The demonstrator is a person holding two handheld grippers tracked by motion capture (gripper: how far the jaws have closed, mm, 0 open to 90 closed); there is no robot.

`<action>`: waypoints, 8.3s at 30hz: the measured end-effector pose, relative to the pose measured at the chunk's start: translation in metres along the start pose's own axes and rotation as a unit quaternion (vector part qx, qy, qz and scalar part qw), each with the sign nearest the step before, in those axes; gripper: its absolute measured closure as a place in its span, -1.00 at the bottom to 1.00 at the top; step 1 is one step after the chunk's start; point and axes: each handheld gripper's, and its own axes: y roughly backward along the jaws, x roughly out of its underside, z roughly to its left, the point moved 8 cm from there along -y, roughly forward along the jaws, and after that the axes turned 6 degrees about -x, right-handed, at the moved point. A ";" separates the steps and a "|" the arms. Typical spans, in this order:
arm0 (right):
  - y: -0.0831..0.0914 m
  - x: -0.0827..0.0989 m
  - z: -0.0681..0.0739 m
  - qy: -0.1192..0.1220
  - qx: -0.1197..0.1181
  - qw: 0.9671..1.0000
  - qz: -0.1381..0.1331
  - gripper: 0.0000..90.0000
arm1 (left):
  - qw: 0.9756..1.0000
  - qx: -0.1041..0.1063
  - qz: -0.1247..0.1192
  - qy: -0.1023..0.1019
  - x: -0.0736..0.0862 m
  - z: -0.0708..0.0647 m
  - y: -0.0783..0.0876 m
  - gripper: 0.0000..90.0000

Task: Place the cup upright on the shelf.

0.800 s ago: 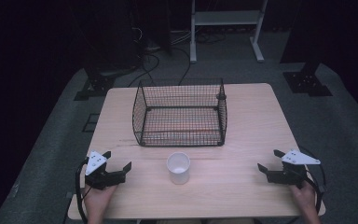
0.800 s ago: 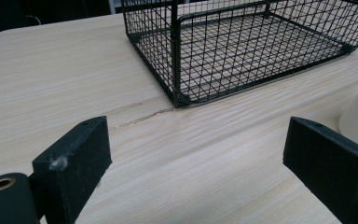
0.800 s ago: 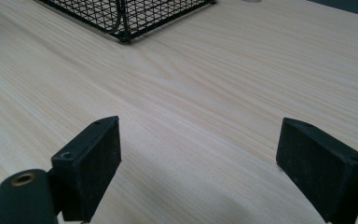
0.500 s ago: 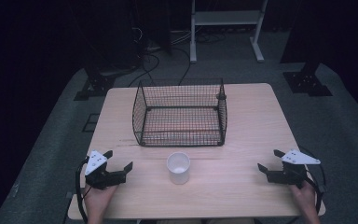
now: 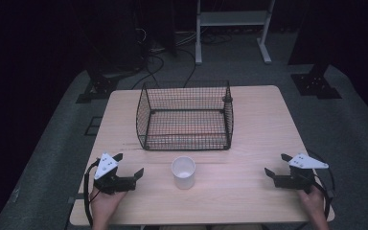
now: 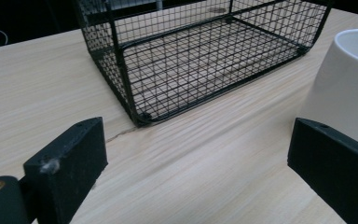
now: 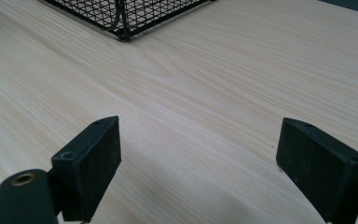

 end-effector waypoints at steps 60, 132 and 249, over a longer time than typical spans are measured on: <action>0.001 0.000 -0.001 -0.006 0.003 1.000 -0.005 -0.71 | 0.980 0.152 0.034 -0.126 -0.034 -0.094 -0.007 -0.96; 0.002 -0.001 -0.002 -0.011 0.001 1.000 -0.011 -0.71 | 0.955 0.220 0.134 -0.147 -0.062 -0.117 -0.069 -0.51; 0.005 -0.002 -0.005 -0.028 0.000 0.999 -0.028 -0.71 | 0.943 0.229 0.211 -0.118 -0.128 -0.039 -0.242 -0.52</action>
